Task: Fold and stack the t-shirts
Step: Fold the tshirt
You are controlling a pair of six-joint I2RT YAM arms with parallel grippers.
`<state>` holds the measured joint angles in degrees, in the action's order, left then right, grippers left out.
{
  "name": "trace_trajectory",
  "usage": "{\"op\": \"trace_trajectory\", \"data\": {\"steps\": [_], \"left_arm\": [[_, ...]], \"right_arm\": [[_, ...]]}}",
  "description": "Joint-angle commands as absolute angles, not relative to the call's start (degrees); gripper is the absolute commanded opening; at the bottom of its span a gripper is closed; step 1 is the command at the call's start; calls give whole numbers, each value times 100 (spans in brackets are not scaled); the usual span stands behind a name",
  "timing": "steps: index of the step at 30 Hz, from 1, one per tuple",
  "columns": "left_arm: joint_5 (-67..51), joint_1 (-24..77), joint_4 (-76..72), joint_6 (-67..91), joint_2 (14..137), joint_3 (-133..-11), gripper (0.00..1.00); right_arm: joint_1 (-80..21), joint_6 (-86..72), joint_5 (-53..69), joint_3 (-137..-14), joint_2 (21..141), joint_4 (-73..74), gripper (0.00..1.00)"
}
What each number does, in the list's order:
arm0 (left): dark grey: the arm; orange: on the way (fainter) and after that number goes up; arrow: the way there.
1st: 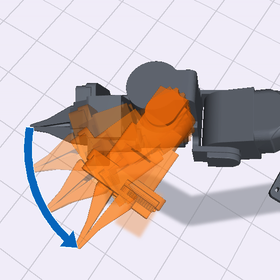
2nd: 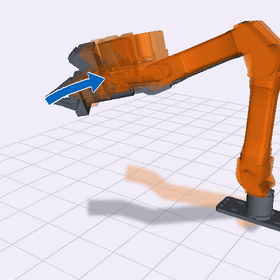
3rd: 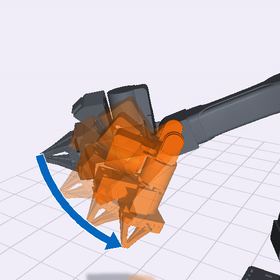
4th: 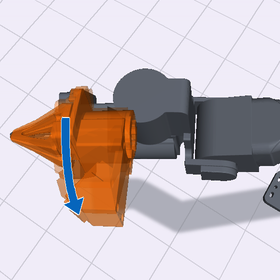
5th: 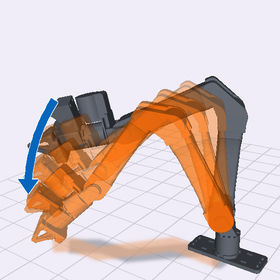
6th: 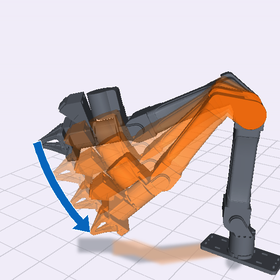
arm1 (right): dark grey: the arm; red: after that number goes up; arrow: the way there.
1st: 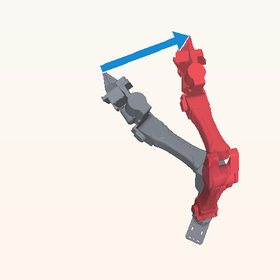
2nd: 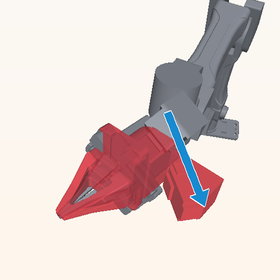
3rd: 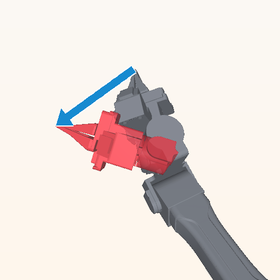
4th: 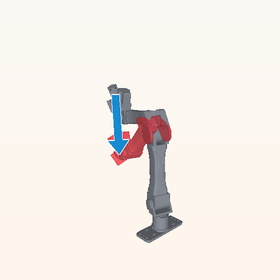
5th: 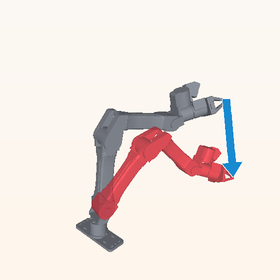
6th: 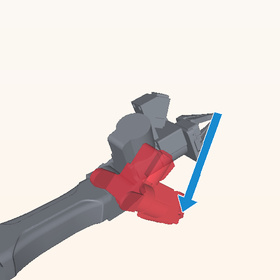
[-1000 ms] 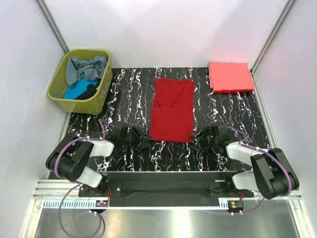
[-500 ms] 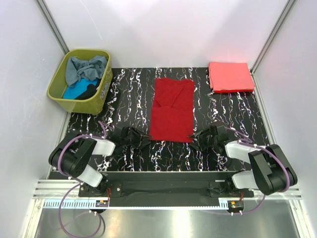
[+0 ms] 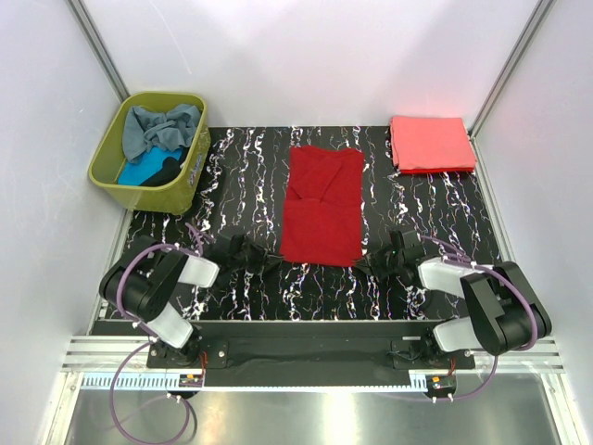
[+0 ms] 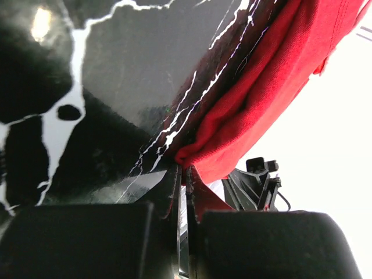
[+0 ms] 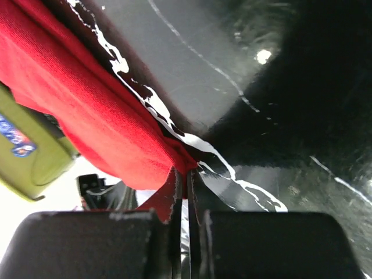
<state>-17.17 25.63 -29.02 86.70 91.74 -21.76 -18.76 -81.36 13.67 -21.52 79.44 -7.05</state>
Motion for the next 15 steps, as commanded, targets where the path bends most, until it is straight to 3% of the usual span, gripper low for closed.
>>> {"op": "trace_trajectory", "data": {"steps": [1, 6, 15], "left_arm": [[-1301, 2575, -2084, 8262, 9238, -2224, 0], [-1082, 2812, -1173, 8130, 8114, -2074, 0], [341, 4814, 664, 9332, 5732, -1907, 0]], "right_arm": [[-1907, -7393, 922, -2425, 8025, 478, 0], [-1960, -6901, 870, -2479, 7060, 1527, 0], [-2030, -6293, 1309, -2531, 4774, 3918, 0]]}}
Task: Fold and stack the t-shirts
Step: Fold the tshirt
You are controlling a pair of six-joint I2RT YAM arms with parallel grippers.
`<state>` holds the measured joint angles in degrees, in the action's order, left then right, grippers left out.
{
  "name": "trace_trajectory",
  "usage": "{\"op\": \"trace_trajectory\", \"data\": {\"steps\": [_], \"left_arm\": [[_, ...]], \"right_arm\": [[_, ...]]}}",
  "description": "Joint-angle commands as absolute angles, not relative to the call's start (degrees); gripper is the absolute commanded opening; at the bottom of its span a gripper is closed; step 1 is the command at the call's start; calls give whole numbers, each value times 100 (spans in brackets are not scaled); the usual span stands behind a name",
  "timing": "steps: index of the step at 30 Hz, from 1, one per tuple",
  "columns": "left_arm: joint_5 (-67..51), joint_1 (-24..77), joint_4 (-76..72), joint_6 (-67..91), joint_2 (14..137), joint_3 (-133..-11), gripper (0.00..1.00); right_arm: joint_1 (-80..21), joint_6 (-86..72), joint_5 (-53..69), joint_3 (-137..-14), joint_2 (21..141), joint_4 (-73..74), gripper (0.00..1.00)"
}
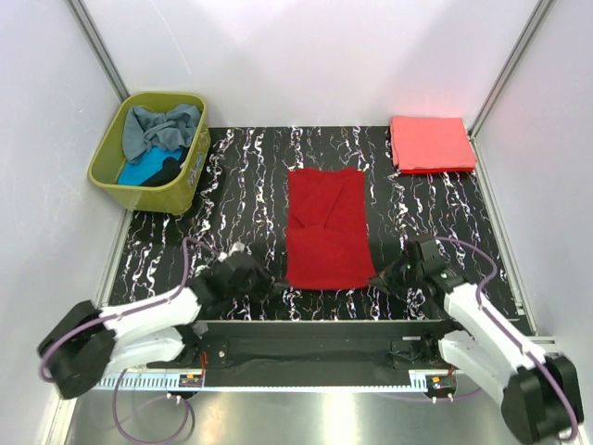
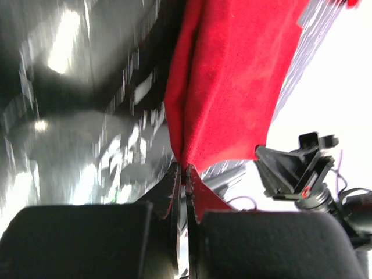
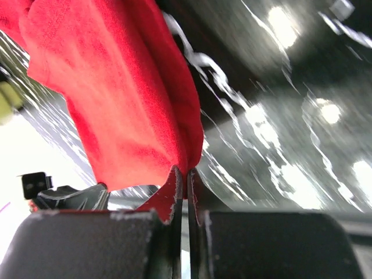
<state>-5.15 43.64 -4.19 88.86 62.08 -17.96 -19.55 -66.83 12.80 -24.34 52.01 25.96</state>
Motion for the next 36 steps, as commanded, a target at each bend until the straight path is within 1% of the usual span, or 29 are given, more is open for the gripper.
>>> {"op": "trace_trajectory", "data": {"steps": [1, 3, 4, 6, 9, 13, 17, 19, 22, 23, 25, 26, 27, 29, 30, 31, 32, 33, 34, 35, 36], "left_arm": [[508, 5278, 798, 9673, 5548, -1907, 0], [1088, 5754, 1306, 10192, 5055, -1960, 0], [1455, 6227, 1501, 10369, 4836, -2012, 0], [1748, 6677, 1957, 10851, 4729, -2179, 0], [2135, 7529, 2135, 11257, 4781, -2399, 0], [2548, 8075, 2320, 11522, 5246, -2820, 0], [2820, 8428, 2618, 11733, 5388, -3268, 0], [2935, 8481, 2803, 11550, 5362, -3471, 0], [3443, 8481, 3198, 10760, 5422, -4268, 0], [3550, 8455, 3460, 10445, 5458, -4454, 0], [3586, 8149, 3533, 10022, 5580, -4901, 0], [3508, 7965, 3516, 9506, 5651, -5035, 0], [3394, 7476, 3463, 9196, 5721, -5167, 0], [2876, 6894, 3183, 8355, 5958, -5413, 0], [2683, 6325, 3016, 8115, 6037, -5440, 0], [2237, 6024, 2614, 7860, 6195, -5449, 0], [2041, 5742, 2506, 7475, 6309, -5501, 0], [1865, 5235, 2461, 7332, 6432, -5580, 0], [1507, 5012, 2296, 7173, 6712, -5729, 0], [1338, 4792, 2207, 6885, 6871, -5817, 0], [1197, 4442, 2145, 6760, 7047, -5923, 0]], "right_arm": [[-2030, -6276, 1362, -2549, 4407, 4251, 0], [-2039, -6284, 1494, -2610, 3853, 4630, 0], [-2048, -6275, 1564, -2636, 3693, 5023, 0], [-2057, -6302, 1660, -2707, 3185, 5377, 0], [-2057, -6363, 1801, -2821, 2604, 6010, 0], [-2057, -6381, 1977, -2961, 2172, 6652, 0], [-2057, -6363, 2100, -3146, 2021, 6890, 0], [-2048, -6302, 2092, -3313, 2030, 7013, 0], [-2048, -6241, 2048, -3717, 2214, 7057, 0], [-2057, -6136, 2039, -3927, 2502, 7040, 0], [-2048, -5977, 1917, -4200, 2881, 6874, 0], [-2048, -5820, 1899, -4445, 3327, 6769, 0], [-2048, -5731, 1846, -4586, 3592, 6550, 0], [-2039, -5442, 1811, -4981, 4172, 6233, 0], [-2022, -5310, 1758, -5149, 4801, 6014, 0], [-2013, -5161, 1723, -5316, 5138, 5899, 0], [-1856, -4820, 1705, -5718, 5820, 5845, 0], [-1724, -4660, 1722, -5922, 6149, 5775, 0], [-1575, -4510, 1923, -6107, 6448, 5740, 0], [-1156, -4343, 2047, -6387, 6712, 5661, 0], [-1003, -4316, 2144, -6494, 7150, 5443, 0]]}}
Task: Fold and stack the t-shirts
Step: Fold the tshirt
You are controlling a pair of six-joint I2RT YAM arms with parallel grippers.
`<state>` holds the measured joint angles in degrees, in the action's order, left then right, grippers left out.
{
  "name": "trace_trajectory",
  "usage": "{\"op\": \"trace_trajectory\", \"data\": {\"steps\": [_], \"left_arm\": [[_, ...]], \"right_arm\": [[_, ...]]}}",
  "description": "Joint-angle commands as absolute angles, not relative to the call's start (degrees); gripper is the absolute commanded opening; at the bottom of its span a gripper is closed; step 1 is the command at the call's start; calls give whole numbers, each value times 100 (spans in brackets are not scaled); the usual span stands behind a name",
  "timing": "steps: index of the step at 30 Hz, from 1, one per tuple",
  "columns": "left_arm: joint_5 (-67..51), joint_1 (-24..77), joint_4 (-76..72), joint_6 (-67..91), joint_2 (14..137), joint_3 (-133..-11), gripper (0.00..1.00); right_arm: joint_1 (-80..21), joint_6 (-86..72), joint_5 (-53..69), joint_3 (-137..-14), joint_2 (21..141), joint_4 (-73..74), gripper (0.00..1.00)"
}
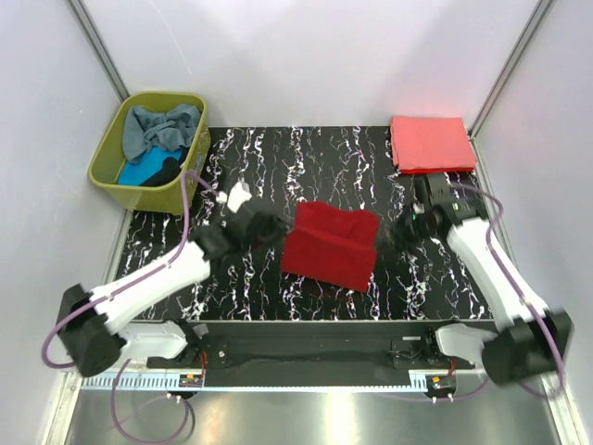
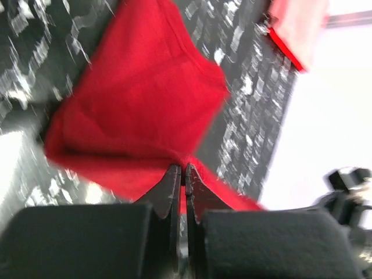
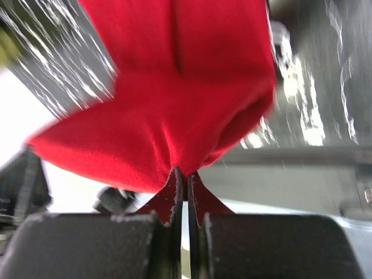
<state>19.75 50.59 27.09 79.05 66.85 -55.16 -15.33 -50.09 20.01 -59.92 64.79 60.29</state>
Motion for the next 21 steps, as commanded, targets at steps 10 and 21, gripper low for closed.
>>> {"op": "trace_trajectory", "data": {"steps": [10, 21], "left_arm": [[-491, 3033, 1538, 5705, 9726, -7881, 0], [-1793, 2558, 1573, 5353, 11705, -9525, 0]], "right_arm": [[-361, -3727, 2927, -8103, 9799, 5010, 0], [-35, -3814, 3366, -8209, 10757, 4694, 0]]}}
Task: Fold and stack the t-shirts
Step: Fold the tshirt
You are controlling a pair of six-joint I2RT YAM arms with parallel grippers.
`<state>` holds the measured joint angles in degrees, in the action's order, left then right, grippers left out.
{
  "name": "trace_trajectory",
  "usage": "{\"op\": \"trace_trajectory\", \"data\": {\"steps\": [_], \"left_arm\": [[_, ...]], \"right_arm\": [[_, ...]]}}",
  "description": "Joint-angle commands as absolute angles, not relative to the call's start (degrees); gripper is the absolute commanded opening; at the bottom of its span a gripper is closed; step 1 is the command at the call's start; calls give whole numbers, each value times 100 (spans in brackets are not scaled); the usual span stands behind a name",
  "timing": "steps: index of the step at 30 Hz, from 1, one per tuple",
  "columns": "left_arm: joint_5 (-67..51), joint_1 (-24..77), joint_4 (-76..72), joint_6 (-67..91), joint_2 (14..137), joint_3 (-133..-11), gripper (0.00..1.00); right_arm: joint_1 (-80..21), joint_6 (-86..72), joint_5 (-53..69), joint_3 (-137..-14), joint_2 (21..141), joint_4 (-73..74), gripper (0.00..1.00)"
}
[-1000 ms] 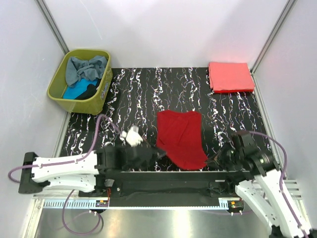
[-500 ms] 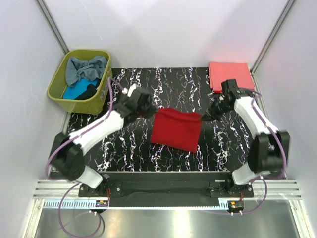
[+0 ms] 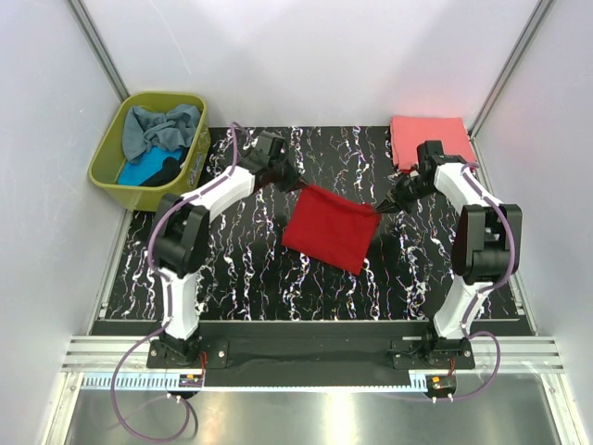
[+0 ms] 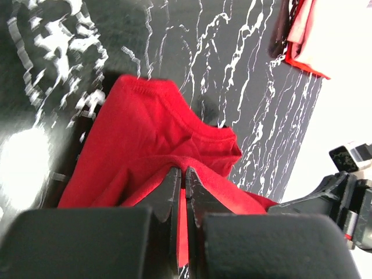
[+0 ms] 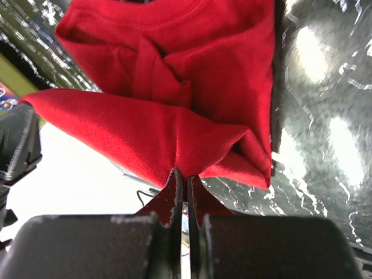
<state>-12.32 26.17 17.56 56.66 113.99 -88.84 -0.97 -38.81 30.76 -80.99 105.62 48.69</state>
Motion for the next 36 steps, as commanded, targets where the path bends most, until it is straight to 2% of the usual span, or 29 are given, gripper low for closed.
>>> {"op": "trace_trajectory", "data": {"steps": [1, 10, 12, 15, 16, 17, 19, 21, 24, 27, 30, 32, 33, 34, 36], "left_arm": [[-1871, 2566, 1634, 5309, 11803, -9632, 0], [-2057, 2470, 1661, 4940, 12875, -10590, 0], [-2065, 2452, 1670, 4764, 13129, -10888, 1], [-2223, 2400, 1915, 4527, 13542, -11502, 13], [-2189, 2391, 2238, 4422, 13614, -11679, 18], [-2101, 2391, 2415, 4108, 13649, -11829, 27], [-1673, 2399, 2723, 3842, 13422, -11944, 30], [-1373, 2417, 2786, 3464, 12923, -11770, 42], [-985, 2443, 2874, 3103, 12360, -11471, 47], [-1273, 2435, 2891, 2989, 12121, -11015, 50], [-1738, 2391, 2865, 2962, 12015, -10435, 50], [-1933, 2382, 2839, 2813, 11997, -10258, 50], [-1968, 2391, 2848, 2760, 11980, -10109, 49], [-1917, 2391, 2848, 2699, 11936, -10012, 45], [-1663, 2382, 2813, 2654, 11664, -9697, 44]], "right_arm": [[-35, -3832, 3375, -8183, 10784, 4615, 0], [316, -3710, 3217, -8472, 11363, 4403, 0], [351, -3656, 3094, -8534, 11592, 4403, 4], [474, -3621, 3103, -8639, 11777, 4403, 14], [518, -3491, 2981, -8735, 11786, 4403, 23], [545, -3420, 2866, -8823, 11786, 4490, 29], [571, -3009, 2446, -9234, 11760, 4727, 33], [563, -2787, 2137, -9465, 11655, 5061, 45], [554, -2619, 2021, -9545, 11461, 5176, 49], [562, -2768, 2407, -9291, 11373, 5133, 51], [571, -2769, 2068, -8895, 11163, 4975, 53], [589, -2777, 1899, -8711, 11066, 4940, 48], [589, -2821, 1820, -8632, 11039, 4922, 35], [589, -2961, 1819, -8483, 11013, 4870, 14], [589, -3102, 1915, -8298, 11004, 4606, 8]]}}
